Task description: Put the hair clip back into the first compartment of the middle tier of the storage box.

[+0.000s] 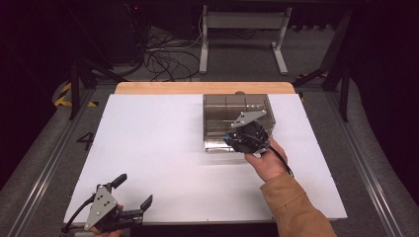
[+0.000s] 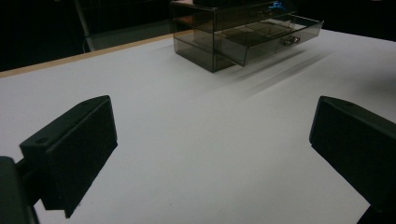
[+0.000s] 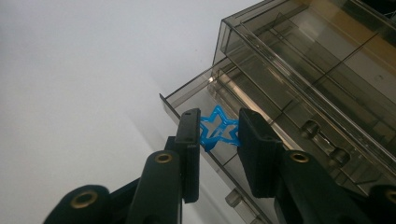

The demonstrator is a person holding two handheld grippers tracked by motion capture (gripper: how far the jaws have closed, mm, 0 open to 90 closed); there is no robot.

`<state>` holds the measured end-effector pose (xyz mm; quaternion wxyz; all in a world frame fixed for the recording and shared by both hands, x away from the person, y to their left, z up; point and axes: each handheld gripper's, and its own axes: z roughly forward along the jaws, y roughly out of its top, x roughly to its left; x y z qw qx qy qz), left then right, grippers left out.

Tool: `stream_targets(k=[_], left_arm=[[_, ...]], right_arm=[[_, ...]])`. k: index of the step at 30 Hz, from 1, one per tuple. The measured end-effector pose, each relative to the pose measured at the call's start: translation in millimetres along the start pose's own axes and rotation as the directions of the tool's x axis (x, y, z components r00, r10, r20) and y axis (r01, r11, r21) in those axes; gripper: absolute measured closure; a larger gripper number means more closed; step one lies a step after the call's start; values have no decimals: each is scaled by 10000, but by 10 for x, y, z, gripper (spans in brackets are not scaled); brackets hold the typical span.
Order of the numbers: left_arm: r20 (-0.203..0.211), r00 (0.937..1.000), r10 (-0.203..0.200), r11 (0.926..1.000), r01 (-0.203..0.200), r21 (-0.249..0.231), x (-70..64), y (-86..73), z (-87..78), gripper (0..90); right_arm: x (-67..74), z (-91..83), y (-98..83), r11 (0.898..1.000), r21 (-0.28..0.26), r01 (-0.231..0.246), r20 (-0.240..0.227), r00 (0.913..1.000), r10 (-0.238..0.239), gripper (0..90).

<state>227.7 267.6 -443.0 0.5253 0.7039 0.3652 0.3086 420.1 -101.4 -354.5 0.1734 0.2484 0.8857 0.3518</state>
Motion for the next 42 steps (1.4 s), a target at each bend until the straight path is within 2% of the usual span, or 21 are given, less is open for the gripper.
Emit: stream_targets(k=[6,19,25,34,42], left_arm=[[4,10000,61,10000,-61,27,0,2,3,16],[42,10000,-2,10000,2,14,1,0,6,16],[45,10000,53,10000,-53,28,1,1,6,16],[64,10000,56,10000,-56,33,-1,1,8,16],[70,10000,57,10000,-57,30,0,0,7,16]], right_arm=[[-15,64,56,10000,-16,-20,-21,10000,20,706],[-40,319,117,9989,473,57,209,9998,-67,706],[-55,374,119,9985,556,-10,216,9998,-2,706],[-67,431,95,9996,265,-128,66,9999,126,706],[-87,573,60,9978,574,-332,-111,9994,338,706]])
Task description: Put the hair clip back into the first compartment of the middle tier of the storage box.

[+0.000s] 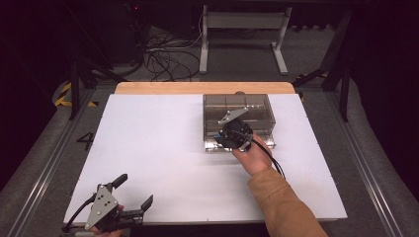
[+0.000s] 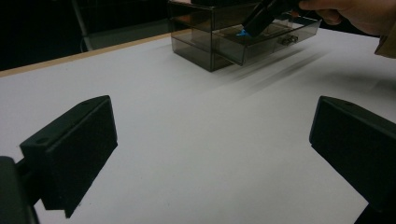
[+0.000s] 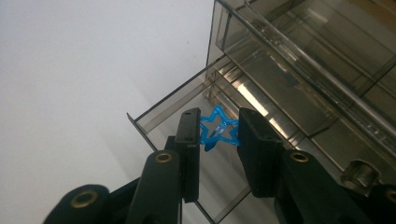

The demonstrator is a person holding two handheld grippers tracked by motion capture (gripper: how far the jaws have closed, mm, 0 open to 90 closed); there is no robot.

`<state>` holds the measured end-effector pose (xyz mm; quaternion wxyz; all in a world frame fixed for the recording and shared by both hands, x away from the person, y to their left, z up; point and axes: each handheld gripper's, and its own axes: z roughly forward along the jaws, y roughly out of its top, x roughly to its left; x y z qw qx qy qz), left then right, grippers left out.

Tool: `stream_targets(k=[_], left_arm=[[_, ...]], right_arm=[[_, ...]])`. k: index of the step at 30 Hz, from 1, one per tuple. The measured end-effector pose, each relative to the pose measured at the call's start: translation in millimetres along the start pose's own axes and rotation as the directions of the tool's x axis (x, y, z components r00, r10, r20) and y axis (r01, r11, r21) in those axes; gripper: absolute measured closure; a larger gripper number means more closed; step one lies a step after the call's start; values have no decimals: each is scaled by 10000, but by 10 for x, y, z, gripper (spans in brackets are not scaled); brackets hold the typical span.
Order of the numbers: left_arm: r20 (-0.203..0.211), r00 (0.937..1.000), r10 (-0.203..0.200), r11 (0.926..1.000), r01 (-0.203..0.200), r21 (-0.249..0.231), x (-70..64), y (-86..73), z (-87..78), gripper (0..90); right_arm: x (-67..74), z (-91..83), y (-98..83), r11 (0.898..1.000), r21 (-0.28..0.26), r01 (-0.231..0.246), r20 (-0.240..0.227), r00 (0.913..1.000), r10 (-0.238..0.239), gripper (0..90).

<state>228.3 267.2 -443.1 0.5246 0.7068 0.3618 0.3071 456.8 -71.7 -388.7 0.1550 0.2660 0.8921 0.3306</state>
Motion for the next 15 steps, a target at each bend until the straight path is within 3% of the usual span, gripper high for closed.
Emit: stream_targets(k=[15], left_arm=[[37,10000,-35,10000,35,10,-6,-1,4,16]], right_arm=[[9,141,-12,9994,349,-22,-90,10000,25,705]])
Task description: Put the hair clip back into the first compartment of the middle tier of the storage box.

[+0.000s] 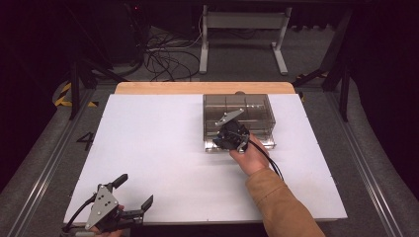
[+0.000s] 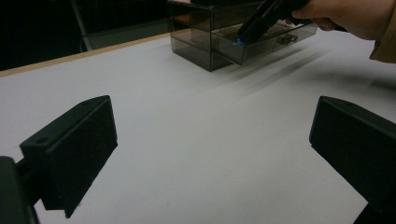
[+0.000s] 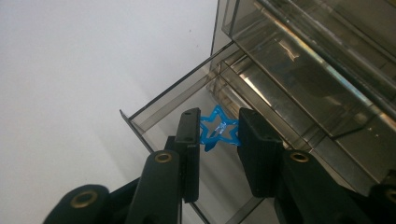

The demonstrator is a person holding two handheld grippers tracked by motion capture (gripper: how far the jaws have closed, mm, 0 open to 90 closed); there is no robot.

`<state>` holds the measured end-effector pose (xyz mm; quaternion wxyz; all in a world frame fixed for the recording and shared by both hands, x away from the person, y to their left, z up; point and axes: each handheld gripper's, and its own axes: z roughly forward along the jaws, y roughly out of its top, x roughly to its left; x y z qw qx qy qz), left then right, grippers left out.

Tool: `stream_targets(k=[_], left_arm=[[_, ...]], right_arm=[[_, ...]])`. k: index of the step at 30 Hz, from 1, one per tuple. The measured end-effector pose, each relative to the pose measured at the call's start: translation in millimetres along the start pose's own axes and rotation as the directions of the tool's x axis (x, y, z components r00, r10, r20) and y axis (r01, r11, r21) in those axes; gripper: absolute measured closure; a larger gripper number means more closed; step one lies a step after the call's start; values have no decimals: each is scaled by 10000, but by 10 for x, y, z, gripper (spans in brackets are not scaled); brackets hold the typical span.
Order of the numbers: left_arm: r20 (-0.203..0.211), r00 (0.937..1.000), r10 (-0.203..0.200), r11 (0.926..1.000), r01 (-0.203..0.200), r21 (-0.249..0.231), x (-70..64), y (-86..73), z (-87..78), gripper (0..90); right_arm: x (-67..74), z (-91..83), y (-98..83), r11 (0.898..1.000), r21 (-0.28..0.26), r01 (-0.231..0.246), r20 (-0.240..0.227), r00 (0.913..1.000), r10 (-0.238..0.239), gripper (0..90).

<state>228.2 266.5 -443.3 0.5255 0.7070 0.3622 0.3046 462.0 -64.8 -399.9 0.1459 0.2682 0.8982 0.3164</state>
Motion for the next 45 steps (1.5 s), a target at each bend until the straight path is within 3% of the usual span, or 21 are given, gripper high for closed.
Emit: stream_targets(k=[13,16,23,34,45], left_arm=[[9,10000,-1,10000,1,33,-1,1,1,16],[24,10000,2,10000,-2,32,-1,1,0,16],[23,10000,-14,10000,14,16,0,2,7,16],[8,10000,-30,10000,29,43,7,-2,3,16],[-23,10000,-4,10000,4,28,0,1,6,16]], right_arm=[[-11,40,-3,9998,207,-16,85,10000,14,687],[-6,26,1,9999,86,-67,77,9999,66,632],[49,-49,20,9996,-258,133,219,9997,-127,615],[140,-299,60,9922,-1234,155,-198,9996,-180,627],[188,-388,62,9905,-1344,304,-221,9992,-337,622]])
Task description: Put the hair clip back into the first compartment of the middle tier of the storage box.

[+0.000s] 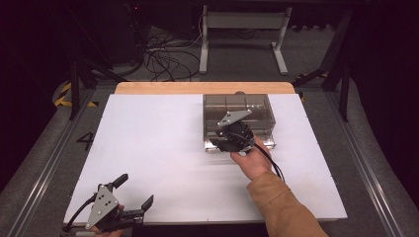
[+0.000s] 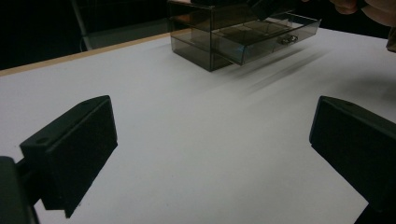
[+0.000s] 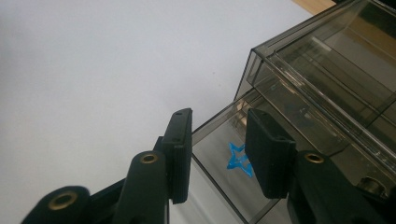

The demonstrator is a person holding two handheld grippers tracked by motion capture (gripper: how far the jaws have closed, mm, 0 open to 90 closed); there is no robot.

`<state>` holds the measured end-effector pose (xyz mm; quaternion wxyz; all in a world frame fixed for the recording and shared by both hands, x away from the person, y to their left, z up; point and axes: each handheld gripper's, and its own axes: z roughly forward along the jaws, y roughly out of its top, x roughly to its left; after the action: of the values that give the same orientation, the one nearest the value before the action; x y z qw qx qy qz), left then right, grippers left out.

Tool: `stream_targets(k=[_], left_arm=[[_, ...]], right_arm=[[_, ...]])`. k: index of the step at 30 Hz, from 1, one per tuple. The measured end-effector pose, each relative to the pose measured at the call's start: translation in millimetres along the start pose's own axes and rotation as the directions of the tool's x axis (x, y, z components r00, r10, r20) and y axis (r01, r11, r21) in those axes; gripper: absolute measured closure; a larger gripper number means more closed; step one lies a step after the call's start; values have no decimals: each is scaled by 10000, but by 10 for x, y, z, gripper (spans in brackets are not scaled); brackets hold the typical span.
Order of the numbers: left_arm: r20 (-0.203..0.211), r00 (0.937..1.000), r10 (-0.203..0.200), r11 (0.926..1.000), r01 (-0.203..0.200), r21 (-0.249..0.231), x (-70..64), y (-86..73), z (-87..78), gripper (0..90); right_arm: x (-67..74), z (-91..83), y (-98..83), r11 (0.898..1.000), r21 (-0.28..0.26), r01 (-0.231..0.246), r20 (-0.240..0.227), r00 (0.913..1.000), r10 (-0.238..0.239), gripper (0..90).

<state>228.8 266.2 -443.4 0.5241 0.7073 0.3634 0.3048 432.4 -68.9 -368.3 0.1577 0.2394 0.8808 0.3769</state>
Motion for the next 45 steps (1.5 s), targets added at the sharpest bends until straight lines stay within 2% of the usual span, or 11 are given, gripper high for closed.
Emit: stream_targets(k=[7,11,13,16,17,20,25,31,40,45], left_arm=[[-12,10000,-22,10000,22,-23,5,-3,-9,16],[-9,10000,-29,10000,28,-16,4,-4,-5,16],[-21,10000,11,10000,-11,-18,5,-3,-6,16],[-26,10000,-17,10000,17,-30,4,-4,-7,16],[-29,10000,-4,10000,4,-16,6,-4,-7,16],[-40,10000,-4,10000,4,17,1,-3,-5,16],[-51,10000,-7,10000,8,23,1,-3,-6,16],[-59,10000,-10,10000,10,24,0,-4,-5,16],[-77,10000,-27,10000,27,44,-4,-6,0,16],[-99,9999,-31,10000,31,21,2,-7,3,16]], right_arm=[[9,-49,4,9998,-215,-42,-50,10000,41,606],[21,-151,-2,9987,-499,-56,-370,9993,38,528],[34,-207,-9,9981,-618,22,-475,9989,-52,453],[52,-273,-19,9971,-760,108,-467,9988,-144,422],[63,-347,-39,9952,-972,73,-582,9982,-130,378],[71,-410,-61,9933,-1154,3,-656,9978,-79,337],[113,-580,-133,9875,-1564,199,-313,9992,-251,237],[143,-707,-217,9864,-1612,312,-75,9994,-328,127],[96,-834,-435,9878,-1556,-7,-17,10000,5,80],[91,-887,-539,9864,-1645,-23,10,10000,25,61]])
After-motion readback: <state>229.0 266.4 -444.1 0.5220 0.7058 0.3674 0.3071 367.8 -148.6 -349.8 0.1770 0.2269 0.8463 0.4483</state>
